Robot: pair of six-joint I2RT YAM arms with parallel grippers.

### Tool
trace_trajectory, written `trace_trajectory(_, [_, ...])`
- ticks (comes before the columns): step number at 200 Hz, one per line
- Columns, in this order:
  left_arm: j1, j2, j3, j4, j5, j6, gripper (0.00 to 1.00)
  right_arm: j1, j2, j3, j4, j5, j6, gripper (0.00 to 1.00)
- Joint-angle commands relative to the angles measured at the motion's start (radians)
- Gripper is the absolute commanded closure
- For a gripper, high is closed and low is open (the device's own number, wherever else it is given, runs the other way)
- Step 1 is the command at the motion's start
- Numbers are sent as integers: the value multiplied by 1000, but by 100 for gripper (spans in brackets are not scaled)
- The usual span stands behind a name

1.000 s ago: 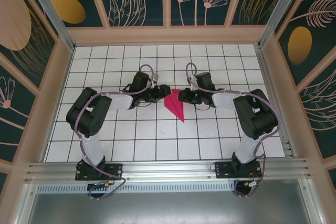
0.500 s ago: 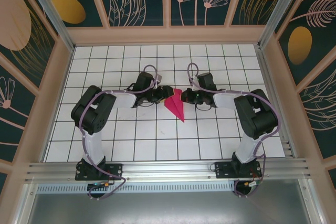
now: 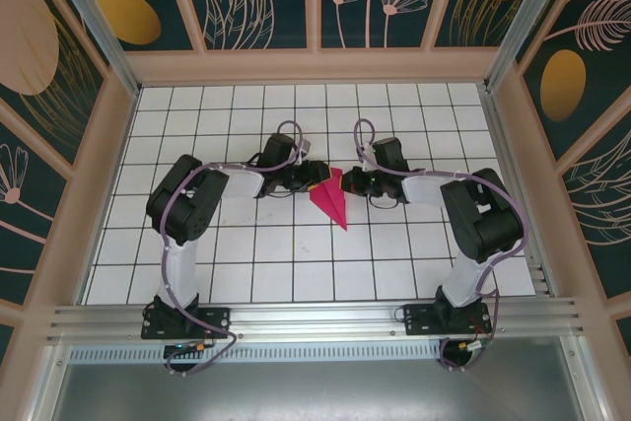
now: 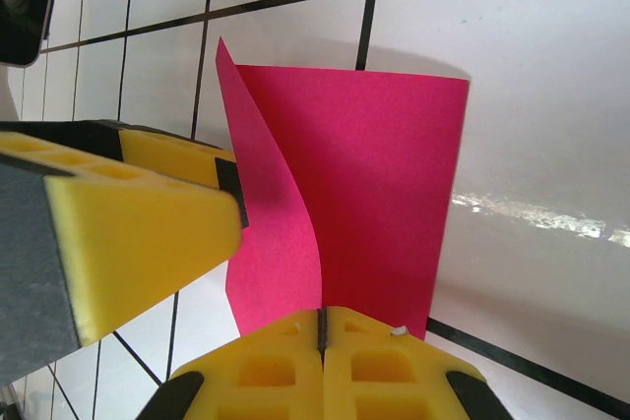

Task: Fold a paper plane with a square sheet of paper (fold left side to right side)
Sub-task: Turn over the paper at the center of the table.

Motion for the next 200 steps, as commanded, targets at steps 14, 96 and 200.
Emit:
trace_trajectory(14, [-5, 29, 41, -15, 24, 11, 71, -6, -30, -22, 34, -27, 11, 95])
trace_trajectory(96, [-5, -85, 41, -86, -40, 80, 98, -82, -258, -99, 29, -19, 12, 47])
trace_trajectory(200, [-5, -422, 61, -27, 5, 39, 97, -174, -594, -345, 439, -463, 297, 1])
